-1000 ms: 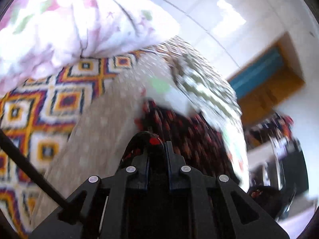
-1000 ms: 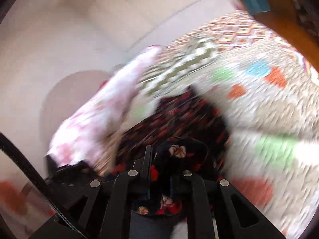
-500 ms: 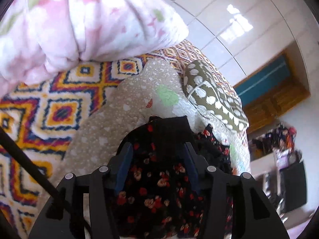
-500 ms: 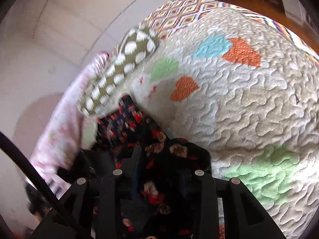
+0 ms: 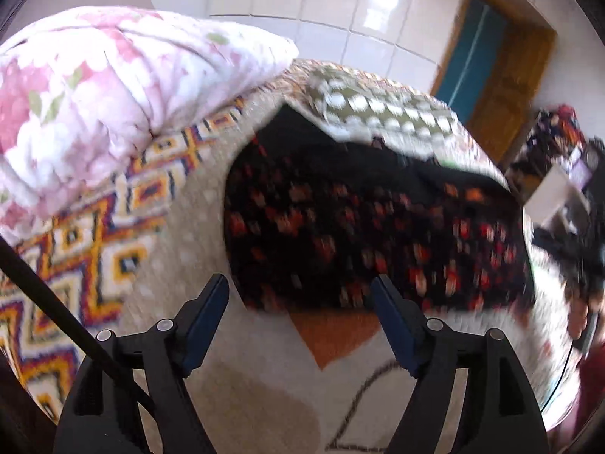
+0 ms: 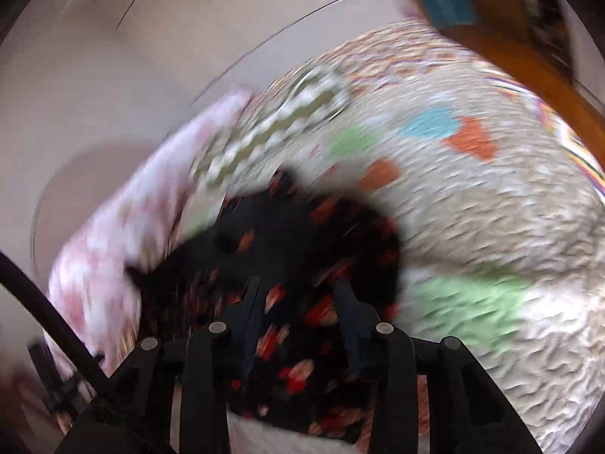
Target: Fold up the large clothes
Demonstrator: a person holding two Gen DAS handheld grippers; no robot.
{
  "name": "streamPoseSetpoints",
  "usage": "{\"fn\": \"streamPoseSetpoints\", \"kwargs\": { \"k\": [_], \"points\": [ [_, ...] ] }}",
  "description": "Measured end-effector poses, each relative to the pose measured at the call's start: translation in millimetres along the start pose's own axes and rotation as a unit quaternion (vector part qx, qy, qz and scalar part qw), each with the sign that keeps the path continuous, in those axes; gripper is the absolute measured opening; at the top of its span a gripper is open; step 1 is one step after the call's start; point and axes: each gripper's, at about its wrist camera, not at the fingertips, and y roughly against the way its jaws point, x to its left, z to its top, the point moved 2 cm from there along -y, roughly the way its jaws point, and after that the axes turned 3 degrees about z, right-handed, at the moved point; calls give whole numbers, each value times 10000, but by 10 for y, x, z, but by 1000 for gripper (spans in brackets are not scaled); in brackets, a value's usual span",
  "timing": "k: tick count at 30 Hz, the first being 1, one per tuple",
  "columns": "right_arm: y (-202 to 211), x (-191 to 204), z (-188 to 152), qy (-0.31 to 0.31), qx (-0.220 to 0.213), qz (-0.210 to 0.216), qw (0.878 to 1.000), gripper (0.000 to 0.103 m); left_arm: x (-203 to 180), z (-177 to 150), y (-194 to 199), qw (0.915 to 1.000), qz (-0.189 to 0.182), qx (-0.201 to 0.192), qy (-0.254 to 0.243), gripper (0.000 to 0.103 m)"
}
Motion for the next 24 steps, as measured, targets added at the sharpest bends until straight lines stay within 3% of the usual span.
{"fn": "streamPoseSetpoints", "kwargs": {
  "k": [4, 7, 9, 12, 18, 24],
  "points": [
    [-463, 202, -26, 595, 367, -552, 9960, 41, -160, -397, -261, 9995, 222, 82, -232, 76],
    [-691, 95, 209, 471, 218, -1150, 9920, 44, -178, -581, -483, 9989, 279, 346, -177, 76],
    [-849, -109, 431, 164, 200, -1730, 9846, 53, -137, -655, -612, 9984, 217, 519, 14, 76],
    [-911, -320, 611, -73, 183, -2326, 9724, 53, -99, -704, -654, 9989, 195, 424, 64, 80],
    [-481, 84, 595, 198, -304, -1980, 9795, 53, -131, -744, -723, 9992, -136, 363, 4, 102],
    [-613, 1092, 349, 1066, 52, -1361, 9849, 53, -252, -692, -840, 9971, 115, 657, -361, 103]
  ]
}}
